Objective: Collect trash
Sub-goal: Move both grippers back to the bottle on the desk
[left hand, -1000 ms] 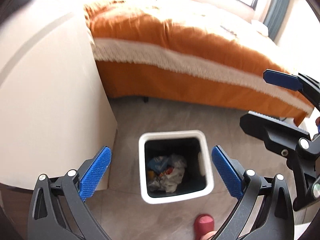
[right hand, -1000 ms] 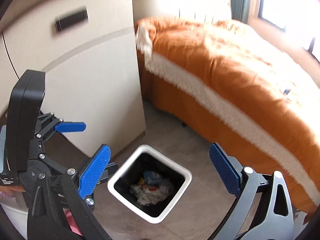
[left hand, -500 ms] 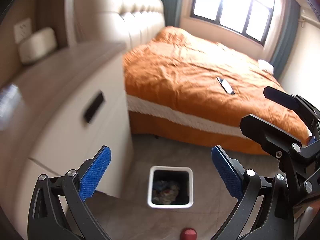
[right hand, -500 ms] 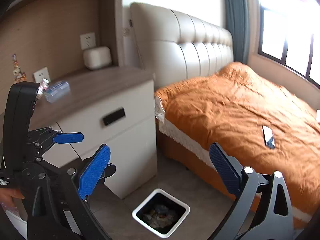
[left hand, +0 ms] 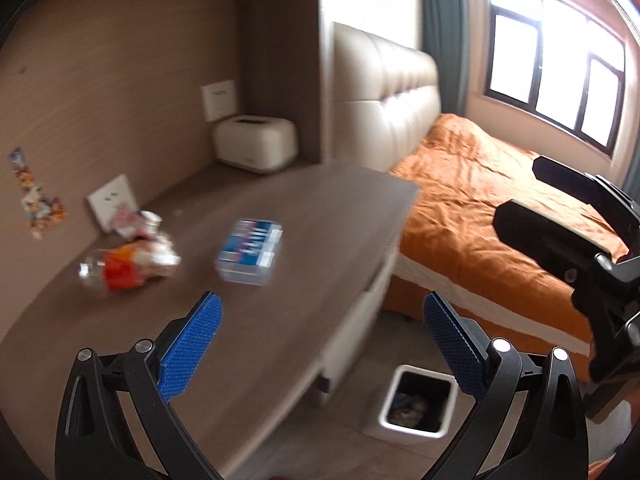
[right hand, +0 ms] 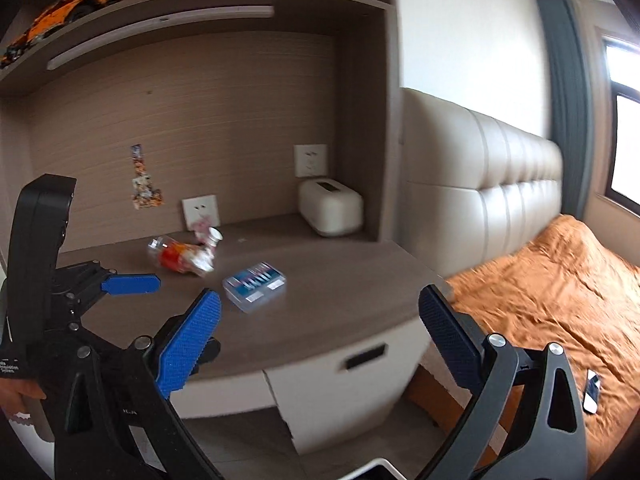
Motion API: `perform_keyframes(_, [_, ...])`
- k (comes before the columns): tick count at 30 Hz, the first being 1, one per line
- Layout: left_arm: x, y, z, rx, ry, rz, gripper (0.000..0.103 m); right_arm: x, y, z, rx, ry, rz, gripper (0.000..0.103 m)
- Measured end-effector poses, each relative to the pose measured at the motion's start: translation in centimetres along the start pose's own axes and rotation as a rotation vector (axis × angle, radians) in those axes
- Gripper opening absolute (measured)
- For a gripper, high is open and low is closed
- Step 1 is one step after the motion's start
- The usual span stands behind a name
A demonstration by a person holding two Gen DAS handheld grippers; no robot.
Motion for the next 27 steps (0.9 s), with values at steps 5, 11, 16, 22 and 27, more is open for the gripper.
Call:
perform_keyframes(5, [8.2,-0.9,-0.7,-0.001,-0.056,0.034,0.098,4.3,-2.6,-4.0,0.006,0.006,0.016,0.099])
perform_keyframes(11, [17.2,-1.2,-3.8,0.023,-0.088,0.087,0.098,8.5,-4.1,-10.8,0.058,0.001,0.027,0.099])
perform_keyframes(16, [22.0,-1.1,-5.4,0.031,-0.095,0.079,0.098,11.3,-4.3,-16.3,0.095,-0.053,0.051,0.099])
perform_keyframes(22, [24.5,-0.8,-7.5,0.007,-0.003,-0.033,0.098,14.6,-2.2,-22.8,0.218,-0.221,0.165,0.099])
perform_keyframes(27, [24.6,-0.3,-10.3,0.037,0.098,-0.195,0.098,15.5,-0.8,-26.1,0.281,-0.297,0.256,0.099])
Point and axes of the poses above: each gripper's, at about its wrist camera, not at the fingertips, and z roughly against the way its jaws point, x to its left, y to its underside, the point moved 8 cm from there along -z, roughly the way its jaws point, and after that the axes turned 7 degrees about -y, right-handed, at the moved point
